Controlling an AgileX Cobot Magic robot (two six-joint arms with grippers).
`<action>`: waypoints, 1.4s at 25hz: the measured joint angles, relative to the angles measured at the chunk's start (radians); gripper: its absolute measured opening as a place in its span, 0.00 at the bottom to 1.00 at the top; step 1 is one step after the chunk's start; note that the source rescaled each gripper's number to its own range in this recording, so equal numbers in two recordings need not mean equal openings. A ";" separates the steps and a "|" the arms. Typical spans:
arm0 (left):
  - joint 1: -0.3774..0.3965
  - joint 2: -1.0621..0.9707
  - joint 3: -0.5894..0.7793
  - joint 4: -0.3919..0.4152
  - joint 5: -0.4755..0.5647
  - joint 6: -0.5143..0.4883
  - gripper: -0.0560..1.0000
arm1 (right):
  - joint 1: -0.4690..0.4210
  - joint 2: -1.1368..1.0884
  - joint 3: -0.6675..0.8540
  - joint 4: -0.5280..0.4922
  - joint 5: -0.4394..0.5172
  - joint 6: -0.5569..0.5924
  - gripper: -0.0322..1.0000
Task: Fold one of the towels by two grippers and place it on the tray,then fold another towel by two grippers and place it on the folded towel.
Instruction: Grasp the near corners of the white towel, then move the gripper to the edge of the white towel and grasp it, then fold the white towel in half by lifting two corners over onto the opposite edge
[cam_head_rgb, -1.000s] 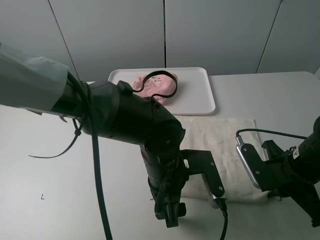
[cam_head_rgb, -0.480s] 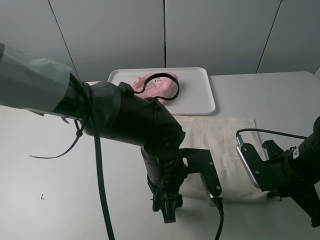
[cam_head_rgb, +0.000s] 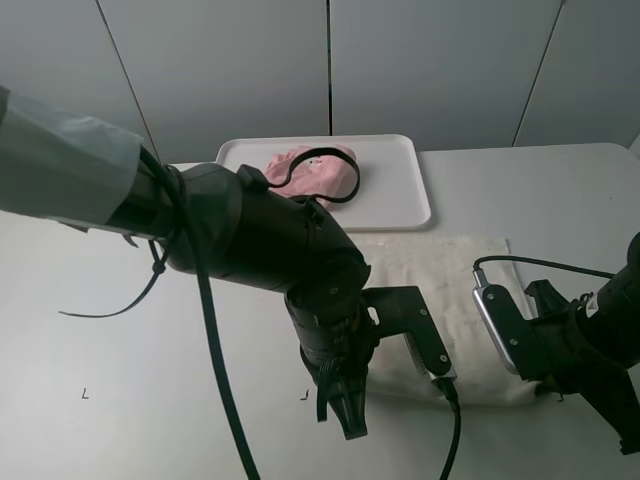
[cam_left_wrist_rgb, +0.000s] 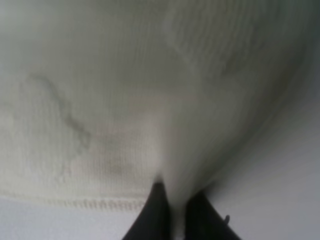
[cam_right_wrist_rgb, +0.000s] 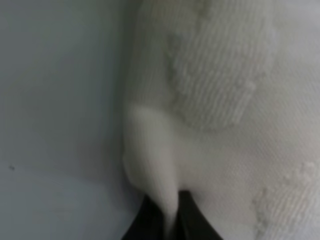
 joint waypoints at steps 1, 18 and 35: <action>0.000 0.000 0.000 0.000 0.000 -0.003 0.05 | 0.000 0.000 0.000 0.004 0.000 0.000 0.04; 0.000 -0.118 0.002 -0.003 -0.025 -0.048 0.05 | 0.000 -0.200 -0.091 0.173 0.180 0.253 0.03; 0.187 -0.203 0.002 -0.027 -0.109 -0.194 0.05 | 0.000 -0.285 -0.198 0.069 0.193 0.905 0.03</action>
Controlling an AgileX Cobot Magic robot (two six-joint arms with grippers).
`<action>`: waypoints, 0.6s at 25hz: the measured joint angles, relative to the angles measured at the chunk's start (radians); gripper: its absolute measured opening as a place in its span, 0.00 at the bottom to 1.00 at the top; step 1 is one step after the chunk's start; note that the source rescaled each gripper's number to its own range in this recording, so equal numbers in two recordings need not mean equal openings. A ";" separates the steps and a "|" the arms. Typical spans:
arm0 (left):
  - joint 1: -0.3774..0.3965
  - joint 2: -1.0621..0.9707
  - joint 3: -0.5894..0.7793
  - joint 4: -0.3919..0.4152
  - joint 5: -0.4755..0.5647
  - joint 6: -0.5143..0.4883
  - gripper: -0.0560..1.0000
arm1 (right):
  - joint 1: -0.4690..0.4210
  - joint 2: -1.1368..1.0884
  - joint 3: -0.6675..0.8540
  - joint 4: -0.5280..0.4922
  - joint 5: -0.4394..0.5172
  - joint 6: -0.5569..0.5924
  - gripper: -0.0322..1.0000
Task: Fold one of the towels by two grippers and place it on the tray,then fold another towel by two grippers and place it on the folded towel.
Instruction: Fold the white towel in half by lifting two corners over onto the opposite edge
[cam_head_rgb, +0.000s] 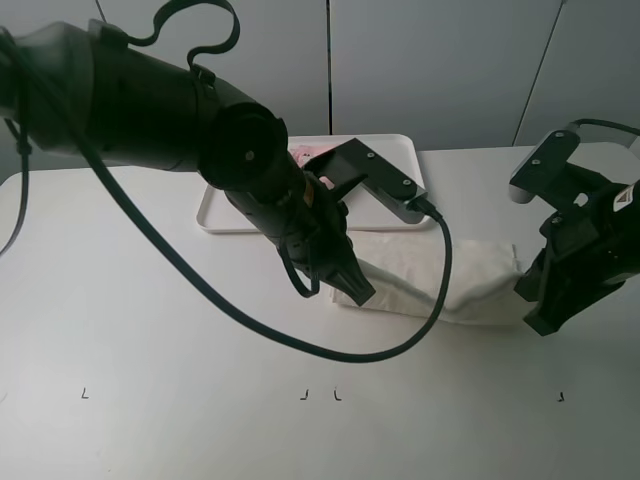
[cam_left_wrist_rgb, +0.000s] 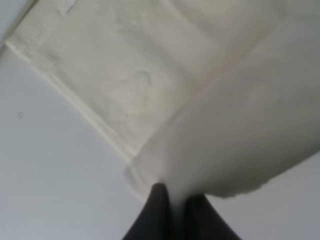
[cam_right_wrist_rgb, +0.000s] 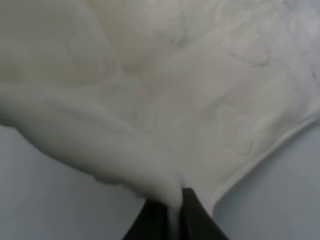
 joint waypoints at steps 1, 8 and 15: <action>0.008 0.000 0.000 -0.004 -0.007 0.000 0.05 | 0.000 0.000 0.000 -0.014 -0.017 0.036 0.03; 0.020 0.004 0.000 -0.006 -0.089 0.000 0.05 | 0.000 0.000 0.000 -0.086 -0.110 0.209 0.03; 0.051 0.090 0.000 -0.009 -0.125 -0.023 0.05 | 0.000 0.065 0.000 -0.136 -0.200 0.341 0.03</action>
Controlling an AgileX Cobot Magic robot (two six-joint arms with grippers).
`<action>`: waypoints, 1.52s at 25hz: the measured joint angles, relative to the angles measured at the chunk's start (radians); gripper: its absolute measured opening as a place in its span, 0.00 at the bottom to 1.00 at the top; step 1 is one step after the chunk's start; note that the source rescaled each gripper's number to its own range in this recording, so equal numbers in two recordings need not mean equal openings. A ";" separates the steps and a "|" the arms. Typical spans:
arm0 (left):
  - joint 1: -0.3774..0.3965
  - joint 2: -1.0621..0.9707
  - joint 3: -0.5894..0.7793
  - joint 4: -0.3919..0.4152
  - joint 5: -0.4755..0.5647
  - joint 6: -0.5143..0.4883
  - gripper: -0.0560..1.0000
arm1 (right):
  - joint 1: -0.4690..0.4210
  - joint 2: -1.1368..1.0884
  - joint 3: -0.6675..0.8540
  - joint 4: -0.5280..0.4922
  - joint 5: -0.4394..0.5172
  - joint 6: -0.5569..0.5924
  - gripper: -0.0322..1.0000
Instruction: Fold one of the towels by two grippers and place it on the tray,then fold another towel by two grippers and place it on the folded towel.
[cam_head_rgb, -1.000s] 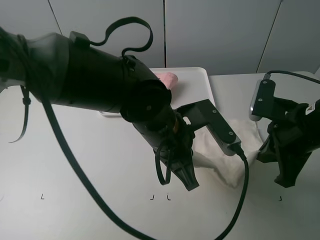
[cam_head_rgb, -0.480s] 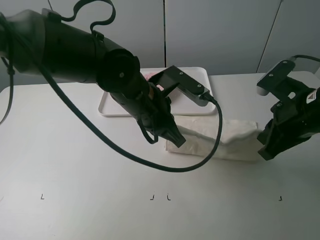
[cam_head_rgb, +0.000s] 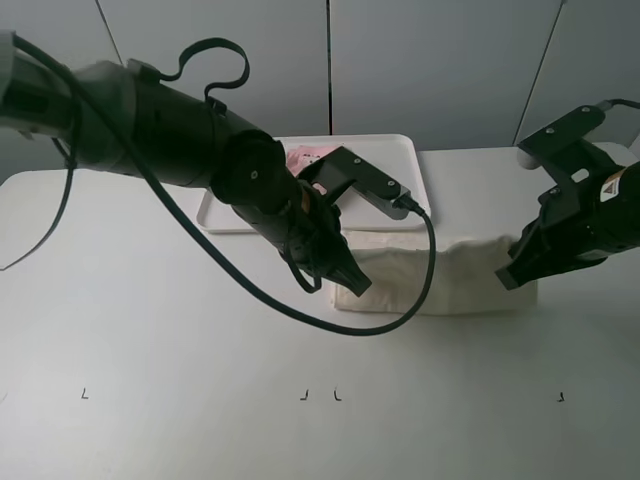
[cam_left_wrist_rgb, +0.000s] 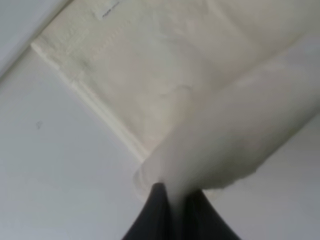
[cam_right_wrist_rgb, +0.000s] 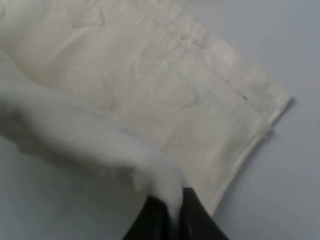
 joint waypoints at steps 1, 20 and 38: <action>0.002 0.004 0.000 0.000 -0.012 -0.002 0.05 | 0.000 0.020 0.000 -0.002 -0.016 0.015 0.03; 0.099 0.013 0.000 -0.004 -0.149 -0.032 0.69 | 0.000 0.183 0.000 -0.026 -0.340 0.067 0.32; 0.158 0.164 -0.433 -0.025 0.487 -0.179 1.00 | -0.177 0.274 -0.340 0.149 0.326 0.141 1.00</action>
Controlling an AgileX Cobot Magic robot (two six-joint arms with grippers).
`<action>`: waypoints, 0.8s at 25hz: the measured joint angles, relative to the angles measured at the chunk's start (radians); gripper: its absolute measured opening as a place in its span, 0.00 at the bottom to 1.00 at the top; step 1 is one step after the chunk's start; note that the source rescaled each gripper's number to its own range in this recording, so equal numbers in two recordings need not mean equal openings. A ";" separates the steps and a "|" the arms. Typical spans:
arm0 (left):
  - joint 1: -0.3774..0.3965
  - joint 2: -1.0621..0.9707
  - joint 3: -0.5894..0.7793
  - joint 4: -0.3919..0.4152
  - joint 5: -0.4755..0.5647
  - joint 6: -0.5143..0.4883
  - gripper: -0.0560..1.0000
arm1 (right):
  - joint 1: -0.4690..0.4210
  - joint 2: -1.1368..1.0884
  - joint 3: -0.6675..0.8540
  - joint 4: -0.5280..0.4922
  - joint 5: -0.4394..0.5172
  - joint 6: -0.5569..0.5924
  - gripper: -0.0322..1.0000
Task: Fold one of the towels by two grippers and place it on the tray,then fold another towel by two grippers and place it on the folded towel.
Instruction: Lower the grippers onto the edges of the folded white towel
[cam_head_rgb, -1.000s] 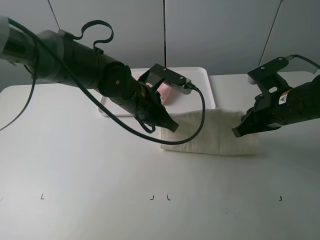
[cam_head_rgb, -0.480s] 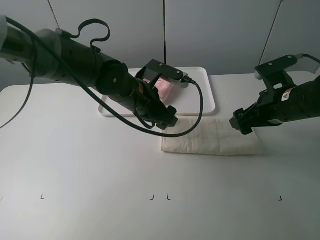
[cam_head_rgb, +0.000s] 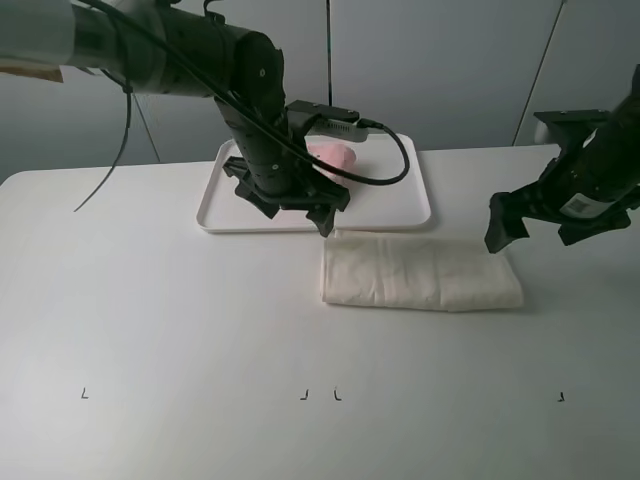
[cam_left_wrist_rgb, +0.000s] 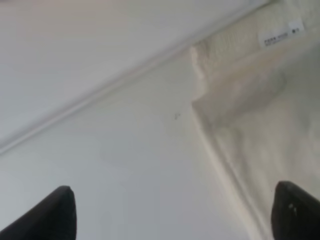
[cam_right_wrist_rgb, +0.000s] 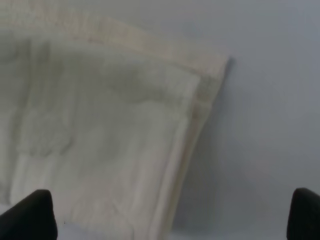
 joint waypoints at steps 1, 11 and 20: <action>0.000 0.023 -0.034 -0.015 0.026 0.000 1.00 | 0.000 0.007 -0.019 0.006 0.028 0.007 1.00; 0.000 0.216 -0.235 -0.061 0.209 -0.051 1.00 | 0.000 0.112 -0.105 0.036 0.185 0.023 1.00; 0.000 0.264 -0.239 -0.029 0.219 -0.113 1.00 | 0.000 0.194 -0.173 0.040 0.185 0.025 1.00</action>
